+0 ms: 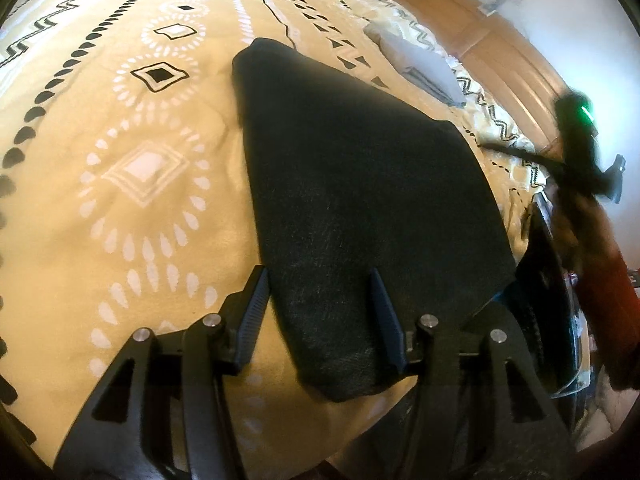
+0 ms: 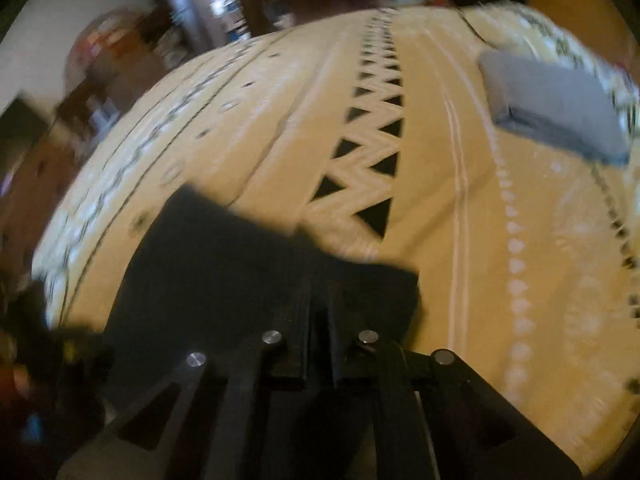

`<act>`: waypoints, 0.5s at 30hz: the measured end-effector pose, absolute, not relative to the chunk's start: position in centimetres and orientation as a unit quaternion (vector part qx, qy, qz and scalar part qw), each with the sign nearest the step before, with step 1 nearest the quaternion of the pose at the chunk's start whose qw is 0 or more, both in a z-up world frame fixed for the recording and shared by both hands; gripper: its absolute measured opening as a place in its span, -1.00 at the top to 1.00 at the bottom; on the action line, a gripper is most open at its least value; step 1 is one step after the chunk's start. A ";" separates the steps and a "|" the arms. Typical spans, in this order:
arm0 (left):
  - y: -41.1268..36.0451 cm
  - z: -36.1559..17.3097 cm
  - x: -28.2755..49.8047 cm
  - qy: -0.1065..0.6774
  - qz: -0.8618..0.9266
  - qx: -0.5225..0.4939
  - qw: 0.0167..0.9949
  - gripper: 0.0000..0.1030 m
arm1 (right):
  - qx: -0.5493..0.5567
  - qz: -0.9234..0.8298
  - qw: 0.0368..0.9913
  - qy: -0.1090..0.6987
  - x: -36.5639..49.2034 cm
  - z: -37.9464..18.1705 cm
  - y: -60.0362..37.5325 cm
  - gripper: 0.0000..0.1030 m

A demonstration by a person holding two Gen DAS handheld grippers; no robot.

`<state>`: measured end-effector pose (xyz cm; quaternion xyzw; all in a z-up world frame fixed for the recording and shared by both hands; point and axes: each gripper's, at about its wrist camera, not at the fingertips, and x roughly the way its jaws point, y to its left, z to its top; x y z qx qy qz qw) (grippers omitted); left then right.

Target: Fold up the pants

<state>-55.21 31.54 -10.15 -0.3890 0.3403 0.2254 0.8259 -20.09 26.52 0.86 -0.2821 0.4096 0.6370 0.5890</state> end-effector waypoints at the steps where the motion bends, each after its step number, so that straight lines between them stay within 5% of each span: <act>1: 31.5 -10.2 -55.2 0.340 0.226 -0.391 0.825 -0.05 | -0.310 0.636 0.576 0.409 -21.7 0.3 25.2 0.81; 6: 31.9 -10.3 -54.5 0.344 0.223 -0.391 0.824 -0.07 | -0.374 0.603 0.563 0.424 -24.5 -5.0 21.7 0.86; 12: 31.4 -9.1 -55.3 0.353 0.232 -0.373 0.826 -0.03 | -0.356 0.607 0.584 0.405 -25.0 -1.2 19.1 0.85; 15: 30.6 -9.8 -55.5 0.375 0.226 -0.361 0.824 -0.02 | -0.377 0.601 0.557 0.432 -26.3 -3.5 18.2 0.84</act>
